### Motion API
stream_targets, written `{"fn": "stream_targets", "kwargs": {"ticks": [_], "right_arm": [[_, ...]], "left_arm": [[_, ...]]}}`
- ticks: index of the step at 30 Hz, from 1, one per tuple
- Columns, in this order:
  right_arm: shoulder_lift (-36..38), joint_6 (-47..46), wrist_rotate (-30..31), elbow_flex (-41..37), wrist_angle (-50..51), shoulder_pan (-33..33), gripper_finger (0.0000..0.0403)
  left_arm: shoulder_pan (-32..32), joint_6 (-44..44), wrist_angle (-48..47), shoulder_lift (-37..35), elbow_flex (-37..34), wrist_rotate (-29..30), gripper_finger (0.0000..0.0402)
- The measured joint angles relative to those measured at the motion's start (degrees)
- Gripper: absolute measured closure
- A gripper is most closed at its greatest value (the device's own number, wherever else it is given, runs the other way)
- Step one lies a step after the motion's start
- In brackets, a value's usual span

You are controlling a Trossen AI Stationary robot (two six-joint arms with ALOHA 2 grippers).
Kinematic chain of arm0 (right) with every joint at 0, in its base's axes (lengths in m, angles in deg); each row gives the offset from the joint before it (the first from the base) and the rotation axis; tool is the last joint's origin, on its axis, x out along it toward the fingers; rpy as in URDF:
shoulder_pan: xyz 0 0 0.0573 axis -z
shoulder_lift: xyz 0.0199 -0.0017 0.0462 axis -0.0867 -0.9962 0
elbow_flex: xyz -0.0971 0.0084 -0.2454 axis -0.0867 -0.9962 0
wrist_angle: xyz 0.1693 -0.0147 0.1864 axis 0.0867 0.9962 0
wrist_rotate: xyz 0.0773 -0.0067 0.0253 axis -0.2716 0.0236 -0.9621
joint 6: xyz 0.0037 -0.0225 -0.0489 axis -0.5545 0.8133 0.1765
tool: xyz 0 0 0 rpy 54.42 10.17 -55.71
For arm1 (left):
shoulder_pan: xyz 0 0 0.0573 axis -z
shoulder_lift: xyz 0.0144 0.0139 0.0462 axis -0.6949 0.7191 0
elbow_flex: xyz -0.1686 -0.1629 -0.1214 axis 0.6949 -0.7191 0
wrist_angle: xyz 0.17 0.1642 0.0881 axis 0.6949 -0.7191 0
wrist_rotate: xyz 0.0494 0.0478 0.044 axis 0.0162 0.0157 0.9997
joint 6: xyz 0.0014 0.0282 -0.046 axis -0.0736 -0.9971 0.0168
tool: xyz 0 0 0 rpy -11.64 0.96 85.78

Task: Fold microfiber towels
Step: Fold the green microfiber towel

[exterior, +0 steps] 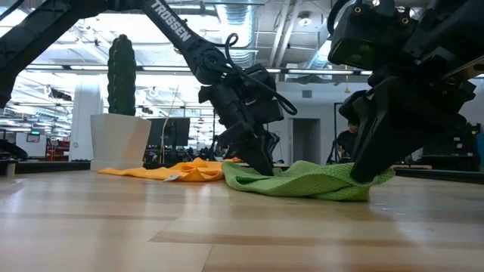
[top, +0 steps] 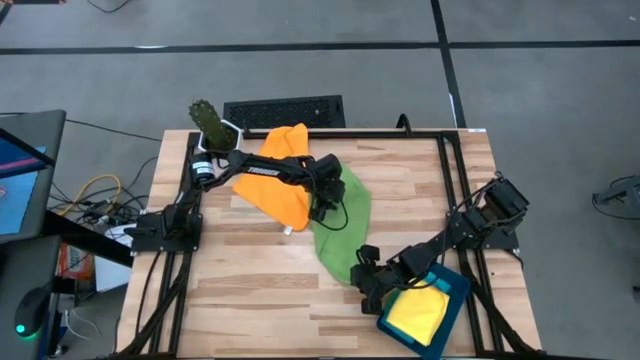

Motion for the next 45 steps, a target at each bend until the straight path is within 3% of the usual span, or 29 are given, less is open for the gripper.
{"fn": "stream_targets", "kwargs": {"ticks": [5, 11, 18, 30, 36, 45], "right_arm": [[0.0, 0.0, 0.0, 0.0, 0.1, 0.0, 0.0340], [0.0, -0.5, 0.1, 0.0, 0.1, 0.0, 0.0340], [0.0, -1.6, 0.1, 0.0, 0.3, 0.0, 0.0340], [0.0, -1.8, 0.9, 0.0, 0.6, 0.1, 0.0340], [0.0, -2.1, 1.8, 0.0, 1.0, 0.1, 0.0340], [0.0, -2.1, 1.7, 0.0, 0.6, -0.3, 0.0340]], "left_arm": [[0.4, 1.3, 0.3, 0.2, 0.1, 1.4, 0.0353], [0.4, 4.6, -0.3, -0.4, 0.2, 2.0, 0.0386], [0.8, 7.1, -5.8, -2.8, 1.2, 1.9, 0.0396], [4.9, 11.6, -26.1, -14.2, 0.7, 1.4, 0.0397], [9.7, 16.7, -30.4, -22.5, -4.2, 1.5, 0.0397], [19.1, 32.0, -23.5, -32.1, -20.0, 8.1, 0.0397]]}}
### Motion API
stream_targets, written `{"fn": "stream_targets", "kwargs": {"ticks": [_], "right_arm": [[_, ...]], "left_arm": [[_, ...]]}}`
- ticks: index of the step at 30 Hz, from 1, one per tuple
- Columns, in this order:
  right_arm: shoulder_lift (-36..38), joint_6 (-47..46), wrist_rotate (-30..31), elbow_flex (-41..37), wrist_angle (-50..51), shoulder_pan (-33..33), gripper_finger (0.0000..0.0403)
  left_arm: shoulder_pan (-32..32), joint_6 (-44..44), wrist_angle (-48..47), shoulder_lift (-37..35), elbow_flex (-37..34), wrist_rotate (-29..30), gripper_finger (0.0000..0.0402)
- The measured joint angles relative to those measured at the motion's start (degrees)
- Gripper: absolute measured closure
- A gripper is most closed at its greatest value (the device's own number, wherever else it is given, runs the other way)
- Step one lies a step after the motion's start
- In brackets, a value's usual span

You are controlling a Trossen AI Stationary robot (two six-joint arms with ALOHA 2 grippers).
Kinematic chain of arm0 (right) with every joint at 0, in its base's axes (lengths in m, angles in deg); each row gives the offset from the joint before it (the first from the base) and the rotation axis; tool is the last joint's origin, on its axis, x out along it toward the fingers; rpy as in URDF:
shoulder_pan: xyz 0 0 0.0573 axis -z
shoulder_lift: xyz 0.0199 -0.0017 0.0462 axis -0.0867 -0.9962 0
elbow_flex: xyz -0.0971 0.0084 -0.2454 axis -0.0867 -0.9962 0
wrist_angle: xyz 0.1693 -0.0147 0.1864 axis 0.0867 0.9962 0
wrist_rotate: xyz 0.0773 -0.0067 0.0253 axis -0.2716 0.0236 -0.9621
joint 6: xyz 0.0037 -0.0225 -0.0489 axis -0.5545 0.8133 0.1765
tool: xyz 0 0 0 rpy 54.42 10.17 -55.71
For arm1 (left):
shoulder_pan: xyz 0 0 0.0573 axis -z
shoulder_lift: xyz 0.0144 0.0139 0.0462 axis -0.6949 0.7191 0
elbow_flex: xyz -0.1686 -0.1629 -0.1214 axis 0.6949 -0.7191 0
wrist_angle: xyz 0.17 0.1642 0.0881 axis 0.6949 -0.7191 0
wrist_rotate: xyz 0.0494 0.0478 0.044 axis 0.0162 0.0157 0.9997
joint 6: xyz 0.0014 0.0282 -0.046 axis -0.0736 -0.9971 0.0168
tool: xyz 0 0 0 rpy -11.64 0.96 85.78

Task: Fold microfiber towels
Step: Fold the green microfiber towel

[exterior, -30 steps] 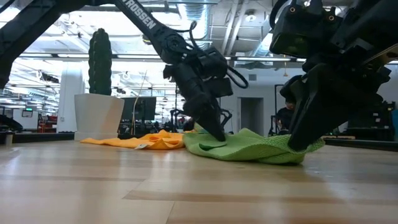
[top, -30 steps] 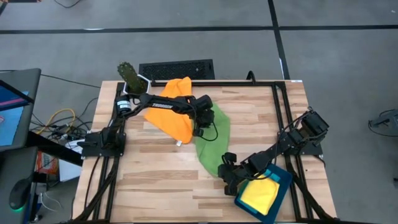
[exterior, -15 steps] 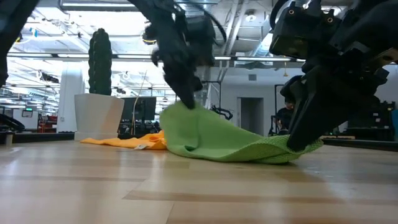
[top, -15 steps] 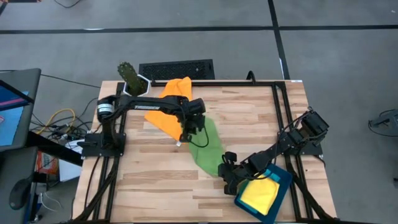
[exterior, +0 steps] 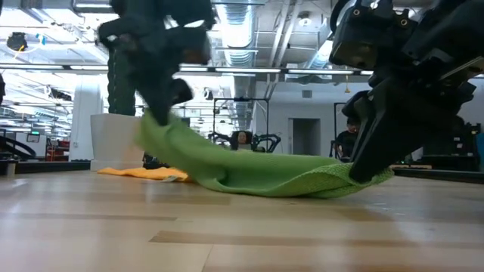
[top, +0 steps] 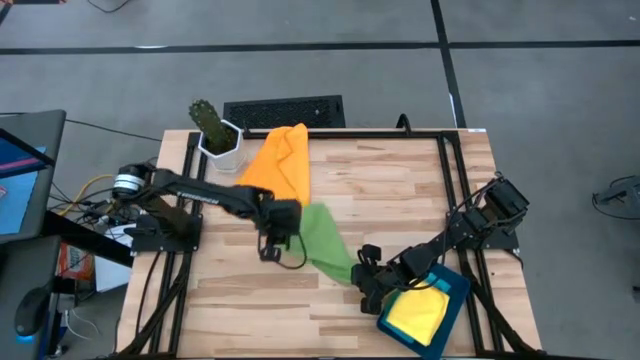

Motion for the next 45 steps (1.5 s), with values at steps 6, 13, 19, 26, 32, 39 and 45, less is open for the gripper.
{"fn": "stream_targets", "kwargs": {"ticks": [6, 13, 19, 26, 32, 39, 45], "right_arm": [[0.0, 1.6, -0.1, 0.0, -1.7, -0.1, 0.0340], [2.1, 21.7, 10.9, 3.2, -8.3, 2.5, 0.0340], [1.7, 24.5, 5.2, 3.5, -14.6, 13.8, 0.0336], [-4.3, 25.9, -8.6, 3.6, -26.2, 20.8, 0.0274], [-4.9, 24.8, -7.4, 4.1, -25.3, 19.6, 0.0200], [-7.0, 33.9, -4.6, 9.8, -30.4, 19.8, 0.0191], [-14.9, 33.3, -9.1, 12.1, -29.2, 22.2, 0.0197]], "left_arm": [[6.8, 8.2, 6.3, -3.6, -9.0, 7.8, 0.0397], [12.4, 13.0, 17.8, -3.9, -14.2, 12.9, 0.0394], [14.8, 15.1, 19.8, -3.9, -14.9, 16.8, 0.0392], [15.5, 14.8, 20.8, -3.9, -14.9, 17.6, 0.0391], [15.5, 14.1, 21.1, -3.9, -14.9, 17.6, 0.0390], [15.3, 13.3, 21.6, -3.9, -14.9, 18.6, 0.0390], [15.3, 11.8, 21.4, -3.9, -14.8, 18.7, 0.0390]]}}
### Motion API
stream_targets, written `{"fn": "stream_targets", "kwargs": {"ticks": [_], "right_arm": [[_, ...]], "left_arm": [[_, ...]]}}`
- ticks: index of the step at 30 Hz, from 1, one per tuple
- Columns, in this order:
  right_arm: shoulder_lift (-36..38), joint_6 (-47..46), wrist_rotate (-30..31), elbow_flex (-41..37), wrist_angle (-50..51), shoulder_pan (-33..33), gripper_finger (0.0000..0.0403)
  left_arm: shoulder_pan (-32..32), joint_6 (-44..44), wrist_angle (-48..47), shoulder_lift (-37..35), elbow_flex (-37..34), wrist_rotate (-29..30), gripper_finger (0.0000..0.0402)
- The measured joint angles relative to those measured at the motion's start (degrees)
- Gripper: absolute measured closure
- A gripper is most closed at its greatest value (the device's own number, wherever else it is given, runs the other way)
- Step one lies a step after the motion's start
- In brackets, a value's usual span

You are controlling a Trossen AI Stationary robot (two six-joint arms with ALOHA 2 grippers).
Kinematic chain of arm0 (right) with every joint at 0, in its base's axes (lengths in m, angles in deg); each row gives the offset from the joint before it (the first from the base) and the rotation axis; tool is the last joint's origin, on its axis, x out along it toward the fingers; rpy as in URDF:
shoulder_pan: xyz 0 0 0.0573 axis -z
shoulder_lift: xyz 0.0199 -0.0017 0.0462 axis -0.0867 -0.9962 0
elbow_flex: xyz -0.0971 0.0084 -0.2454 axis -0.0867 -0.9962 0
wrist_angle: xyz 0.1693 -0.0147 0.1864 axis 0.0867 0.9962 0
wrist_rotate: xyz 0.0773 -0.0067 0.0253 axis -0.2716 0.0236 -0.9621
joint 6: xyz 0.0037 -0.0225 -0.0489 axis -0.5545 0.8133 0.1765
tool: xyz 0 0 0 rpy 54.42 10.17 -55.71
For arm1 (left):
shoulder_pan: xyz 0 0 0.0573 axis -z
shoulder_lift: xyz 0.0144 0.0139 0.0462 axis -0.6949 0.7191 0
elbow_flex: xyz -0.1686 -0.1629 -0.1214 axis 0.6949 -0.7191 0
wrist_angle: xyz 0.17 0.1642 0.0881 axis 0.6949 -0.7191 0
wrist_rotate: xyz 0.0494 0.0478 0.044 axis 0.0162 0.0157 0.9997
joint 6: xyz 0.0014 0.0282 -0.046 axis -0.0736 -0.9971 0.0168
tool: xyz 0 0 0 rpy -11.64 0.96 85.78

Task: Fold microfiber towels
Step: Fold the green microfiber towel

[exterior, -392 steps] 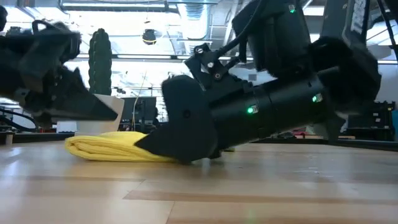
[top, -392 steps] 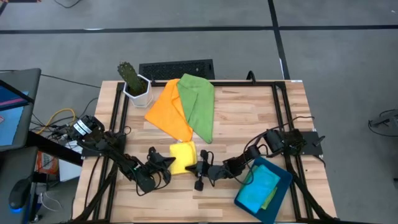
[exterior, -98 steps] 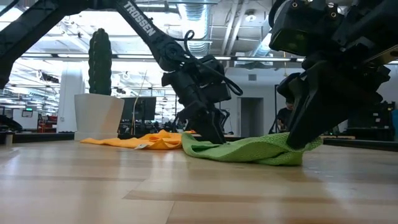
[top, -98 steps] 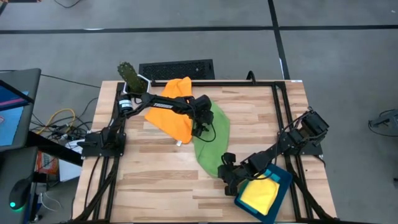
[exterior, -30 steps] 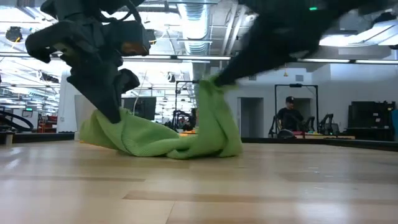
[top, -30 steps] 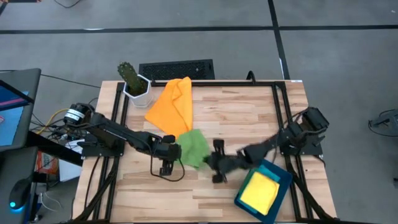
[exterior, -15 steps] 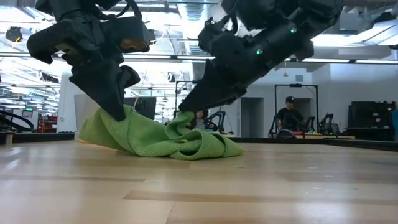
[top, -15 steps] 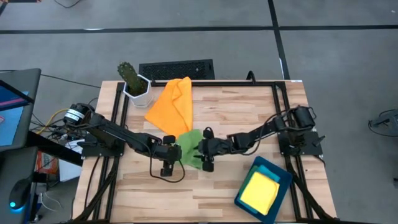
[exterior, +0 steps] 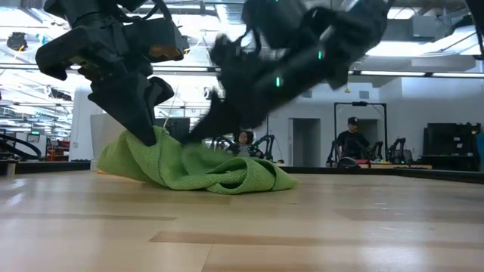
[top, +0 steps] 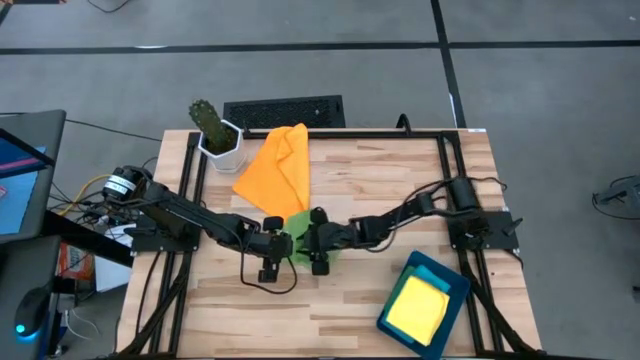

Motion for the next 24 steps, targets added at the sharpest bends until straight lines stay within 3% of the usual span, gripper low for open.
{"fn": "stream_targets", "kwargs": {"ticks": [6, 13, 24], "right_arm": [[-6.0, -3.2, -0.1, 2.3, 0.2, 0.8, 0.0214], [-6.5, -8.8, -0.6, 2.4, 3.2, 2.0, 0.0248], [-5.9, -7.3, -0.1, 2.3, 4.4, 2.2, 0.0281]], "left_arm": [[0.0, 0.0, -0.5, 0.0, 0.0, 0.3, 0.0390], [0.4, 1.2, -3.3, -2.1, 1.7, -0.7, 0.0390], [3.6, 4.2, -6.5, -9.8, 4.2, 0.9, 0.0390]]}}
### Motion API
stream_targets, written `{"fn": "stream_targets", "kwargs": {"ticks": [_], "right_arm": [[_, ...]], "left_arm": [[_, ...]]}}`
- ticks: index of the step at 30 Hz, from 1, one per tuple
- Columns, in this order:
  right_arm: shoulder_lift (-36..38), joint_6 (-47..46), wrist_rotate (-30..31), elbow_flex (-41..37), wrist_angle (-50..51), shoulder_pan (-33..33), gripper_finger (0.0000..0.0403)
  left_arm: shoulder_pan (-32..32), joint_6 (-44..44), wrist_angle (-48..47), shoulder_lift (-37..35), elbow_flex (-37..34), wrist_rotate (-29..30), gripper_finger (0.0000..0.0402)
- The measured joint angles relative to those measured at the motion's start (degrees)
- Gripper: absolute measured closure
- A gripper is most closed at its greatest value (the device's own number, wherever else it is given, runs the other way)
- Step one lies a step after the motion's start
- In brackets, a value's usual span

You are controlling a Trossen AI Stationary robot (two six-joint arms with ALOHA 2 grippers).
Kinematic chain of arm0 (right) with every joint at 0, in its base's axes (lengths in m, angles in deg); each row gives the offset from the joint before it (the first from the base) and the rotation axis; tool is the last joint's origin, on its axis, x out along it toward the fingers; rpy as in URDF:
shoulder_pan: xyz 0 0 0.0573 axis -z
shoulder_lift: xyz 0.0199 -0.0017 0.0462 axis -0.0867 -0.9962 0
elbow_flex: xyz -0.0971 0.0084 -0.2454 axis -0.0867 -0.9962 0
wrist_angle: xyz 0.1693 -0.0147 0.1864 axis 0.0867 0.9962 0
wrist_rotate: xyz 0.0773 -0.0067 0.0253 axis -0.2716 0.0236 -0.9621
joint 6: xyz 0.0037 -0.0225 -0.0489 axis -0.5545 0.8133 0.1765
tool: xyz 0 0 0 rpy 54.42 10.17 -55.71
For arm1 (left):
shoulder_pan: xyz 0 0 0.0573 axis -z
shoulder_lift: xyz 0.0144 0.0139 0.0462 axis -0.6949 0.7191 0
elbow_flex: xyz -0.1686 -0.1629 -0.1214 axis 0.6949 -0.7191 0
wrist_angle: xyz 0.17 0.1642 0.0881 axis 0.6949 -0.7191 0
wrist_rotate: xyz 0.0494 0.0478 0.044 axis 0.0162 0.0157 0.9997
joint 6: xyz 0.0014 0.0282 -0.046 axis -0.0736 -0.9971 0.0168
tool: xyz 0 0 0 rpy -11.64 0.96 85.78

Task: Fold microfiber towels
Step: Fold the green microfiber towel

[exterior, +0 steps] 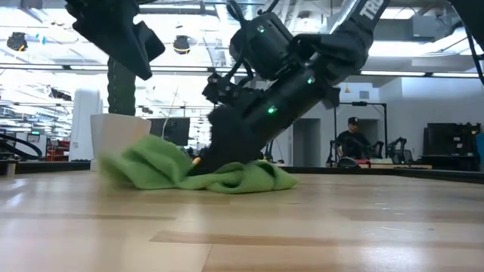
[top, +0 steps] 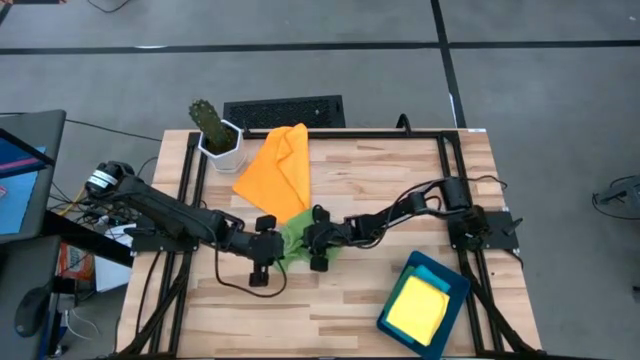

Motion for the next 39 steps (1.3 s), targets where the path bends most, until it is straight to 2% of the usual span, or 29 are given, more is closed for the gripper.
{"fn": "stream_targets", "kwargs": {"ticks": [3, 10, 14, 18, 21, 26, 30, 35, 39], "right_arm": [[3.5, 3.0, 0.5, -0.4, 3.1, 0.2, 0.0275], [18.1, 3.6, 3.5, -0.1, 16.5, 0.0, 0.0239], [21.0, 3.5, 4.9, -0.2, 19.8, -0.7, 0.0222], [20.8, 2.4, 4.6, -0.3, 22.4, -1.5, 0.0213], [20.8, 2.0, 4.6, -0.3, 23.0, -2.6, 0.0210], [20.8, 2.0, 4.6, -0.2, 22.5, -4.6, 0.0211], [20.8, 0.7, 4.6, -0.2, 23.4, -5.6, 0.0214], [20.8, 0.1, 4.6, -0.2, 24.2, -6.1, 0.0216], [20.8, 0.1, 4.6, -0.2, 24.5, -6.0, 0.0216]], "left_arm": [[0.5, 0.1, -0.5, -0.1, 0.0, 1.4, 0.0390], [2.1, 0.8, -1.2, -0.1, -0.2, 2.3, 0.0390], [4.9, -1.1, 7.4, 0.1, -4.3, 6.3, 0.0390], [9.0, -3.0, 18.0, 0.1, -10.9, 5.7, 0.0387], [11.8, -3.9, 22.5, 0.1, -15.1, 6.6, 0.0376], [13.6, -7.4, 24.8, 0.1, -18.8, 13.5, 0.0336], [13.5, -9.7, 28.2, 0.6, -19.5, 12.5, 0.0280], [13.4, -11.2, 31.6, 6.2, -19.6, 10.3, 0.0216], [13.2, -12.2, 31.8, 10.2, -19.1, 13.5, 0.0193]]}}
